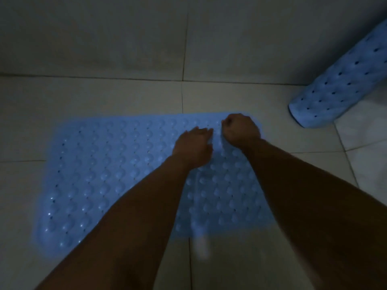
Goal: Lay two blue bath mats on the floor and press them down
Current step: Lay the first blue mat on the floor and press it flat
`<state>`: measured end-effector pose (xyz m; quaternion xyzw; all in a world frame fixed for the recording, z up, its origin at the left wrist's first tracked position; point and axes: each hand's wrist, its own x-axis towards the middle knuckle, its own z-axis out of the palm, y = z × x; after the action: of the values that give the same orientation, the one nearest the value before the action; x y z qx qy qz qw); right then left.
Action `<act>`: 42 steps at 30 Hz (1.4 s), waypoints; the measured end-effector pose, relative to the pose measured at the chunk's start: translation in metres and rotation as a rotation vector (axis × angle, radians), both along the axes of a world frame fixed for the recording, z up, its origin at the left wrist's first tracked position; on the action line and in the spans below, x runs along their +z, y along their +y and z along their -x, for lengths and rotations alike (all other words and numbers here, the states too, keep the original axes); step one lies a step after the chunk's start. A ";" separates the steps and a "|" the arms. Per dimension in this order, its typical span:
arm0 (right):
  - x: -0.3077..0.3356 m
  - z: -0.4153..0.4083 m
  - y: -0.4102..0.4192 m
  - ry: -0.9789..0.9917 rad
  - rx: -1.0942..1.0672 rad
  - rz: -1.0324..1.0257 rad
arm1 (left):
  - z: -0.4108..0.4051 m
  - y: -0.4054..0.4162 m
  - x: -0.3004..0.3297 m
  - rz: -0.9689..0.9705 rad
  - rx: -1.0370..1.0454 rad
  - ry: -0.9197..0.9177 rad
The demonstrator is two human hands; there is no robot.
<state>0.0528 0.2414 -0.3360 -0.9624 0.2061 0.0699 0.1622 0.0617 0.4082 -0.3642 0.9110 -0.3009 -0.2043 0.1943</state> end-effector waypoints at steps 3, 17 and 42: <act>-0.019 0.026 0.051 -0.064 0.062 0.002 | 0.010 0.046 0.000 0.023 0.170 -0.151; -0.084 0.073 0.124 0.159 0.222 0.104 | 0.019 0.130 -0.030 -0.052 0.371 -0.308; -0.040 0.023 0.034 -0.343 0.169 -0.159 | 0.044 0.043 -0.061 -0.191 0.088 -0.072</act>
<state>0.0295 0.2753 -0.3758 -0.9583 0.0879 -0.0654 0.2640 0.0176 0.4513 -0.4255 0.9444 -0.2466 -0.1907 0.1044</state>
